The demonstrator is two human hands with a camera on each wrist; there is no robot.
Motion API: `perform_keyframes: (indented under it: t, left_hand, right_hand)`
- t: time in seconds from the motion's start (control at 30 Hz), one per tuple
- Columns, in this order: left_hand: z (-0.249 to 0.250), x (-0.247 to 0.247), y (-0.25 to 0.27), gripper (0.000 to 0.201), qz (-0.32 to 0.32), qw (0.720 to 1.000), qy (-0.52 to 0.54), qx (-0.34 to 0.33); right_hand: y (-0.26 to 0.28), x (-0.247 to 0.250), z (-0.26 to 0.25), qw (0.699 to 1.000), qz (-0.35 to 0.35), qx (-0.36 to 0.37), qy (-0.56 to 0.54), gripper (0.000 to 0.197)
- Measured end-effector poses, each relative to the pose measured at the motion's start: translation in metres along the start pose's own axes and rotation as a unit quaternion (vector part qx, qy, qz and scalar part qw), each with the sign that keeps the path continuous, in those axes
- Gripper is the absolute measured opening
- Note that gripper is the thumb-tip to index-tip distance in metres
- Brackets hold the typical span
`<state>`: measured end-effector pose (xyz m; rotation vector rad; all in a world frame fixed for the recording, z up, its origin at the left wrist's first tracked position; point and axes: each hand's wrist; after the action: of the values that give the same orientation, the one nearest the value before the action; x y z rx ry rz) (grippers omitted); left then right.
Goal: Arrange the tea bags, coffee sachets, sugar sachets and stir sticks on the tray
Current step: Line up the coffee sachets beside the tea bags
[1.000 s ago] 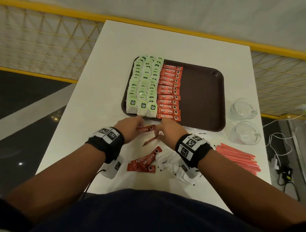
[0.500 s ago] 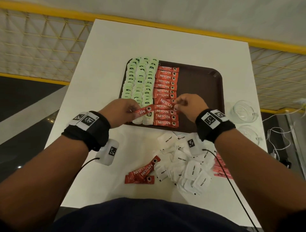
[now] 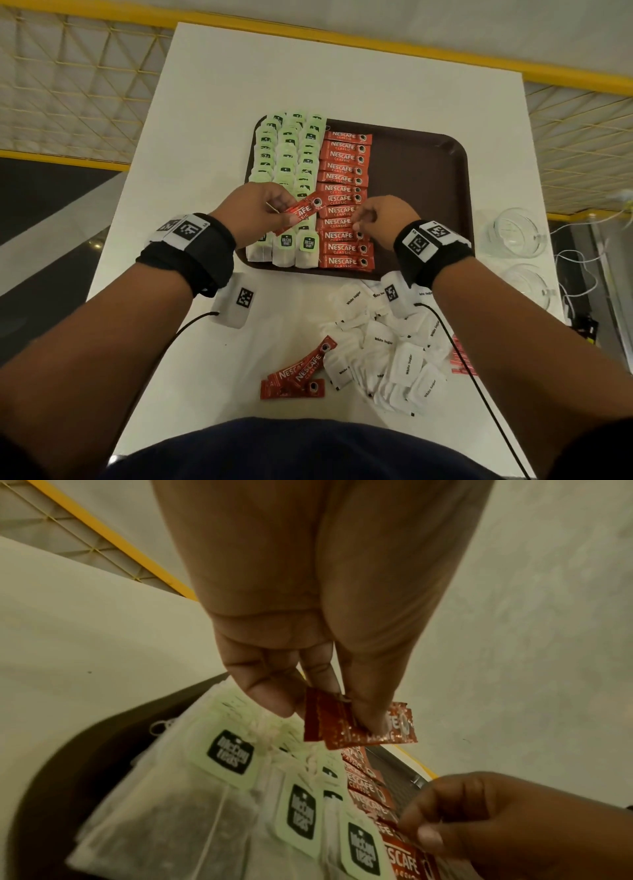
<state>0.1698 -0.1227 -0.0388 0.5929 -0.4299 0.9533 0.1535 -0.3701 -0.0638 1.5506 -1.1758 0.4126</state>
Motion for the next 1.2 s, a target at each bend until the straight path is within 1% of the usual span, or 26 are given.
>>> perform_keyframes:
  t: [0.03,0.1,0.17,0.23,0.27,0.33,0.43,0.5,0.57,0.73,0.87,0.93,1.0,1.07,1.13,1.2]
  left_hand:
    - [0.002,-0.002,-0.003,0.021,-0.003,1.0,-0.001,0.0]
    - [0.005,-0.005,-0.01,0.023,-0.008,1.0,0.001,-0.002]
    - [0.01,-0.008,-0.016,0.023,-0.02,1.0,0.007,-0.005]
    - [0.013,-0.011,-0.023,0.023,-0.031,0.999,0.013,-0.012]
    - [0.014,-0.011,-0.026,0.024,-0.033,0.999,0.015,-0.018]
    - [0.014,-0.012,-0.031,0.024,-0.031,0.999,0.015,-0.03]
    - [0.012,-0.011,-0.036,0.018,-0.011,0.999,0.016,-0.037]
    - [0.008,-0.009,-0.039,0.017,0.007,0.999,0.015,-0.033]
    - [0.005,-0.007,-0.041,0.019,0.014,0.999,0.024,-0.023]
    - [0.005,-0.004,-0.045,0.019,0.01,1.0,0.011,-0.015]
    - [0.006,-0.006,-0.047,0.025,-0.013,1.0,0.024,0.003]
    - [0.008,-0.007,-0.047,0.028,-0.019,0.999,0.035,0.009]
    - [0.01,-0.009,-0.048,0.028,-0.024,0.999,0.041,0.005]
    - [0.013,-0.012,-0.047,0.025,-0.027,0.998,0.049,-0.003]
    - [0.016,-0.017,-0.046,0.022,-0.033,0.997,0.074,-0.01]
    - [0.02,-0.021,-0.046,0.021,-0.035,0.996,0.077,-0.02]
  right_hand:
    - [0.001,0.001,0.0,0.999,0.023,0.011,-0.019,0.015]
    - [0.006,0.006,-0.003,0.992,0.054,0.037,-0.11,0.019]
    - [0.013,0.014,-0.011,0.974,0.031,0.053,-0.218,0.023]
    - [0.016,0.018,-0.015,0.965,-0.01,0.059,-0.257,0.019]
    - [0.015,0.019,-0.015,0.963,-0.018,0.058,-0.261,0.02]
    - [0.011,0.017,-0.011,0.958,-0.017,0.043,-0.284,0.019]
    - [0.009,0.014,0.001,0.934,-0.027,0.0,-0.356,0.014]
    - [0.008,0.011,0.01,0.924,-0.023,-0.033,-0.381,0.012]
    - [0.007,0.008,0.017,0.924,-0.014,-0.058,-0.378,0.009]
    - [0.0,0.002,0.019,0.949,0.002,-0.095,-0.301,0.009]
    - [-0.007,0.002,0.019,0.963,0.012,-0.126,-0.237,0.016]
    - [-0.008,-0.001,0.023,0.972,0.035,-0.124,-0.198,0.022]
    - [-0.007,-0.002,0.025,0.975,0.075,-0.109,-0.178,0.026]
    - [-0.003,0.002,0.021,0.975,0.103,-0.072,-0.183,0.026]
    - [0.002,0.008,0.011,0.969,0.094,-0.018,-0.226,0.026]
    - [0.007,0.014,0.0,0.958,0.052,0.025,-0.282,0.024]
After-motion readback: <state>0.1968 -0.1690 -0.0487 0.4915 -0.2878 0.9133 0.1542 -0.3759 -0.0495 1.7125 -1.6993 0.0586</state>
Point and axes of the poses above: each hand's wrist, its own y-axis away from the middle knuckle, its own x-axis out of the back of the hand, z = x × y, and after that the axes turned 7 degrees about -x, right-handed
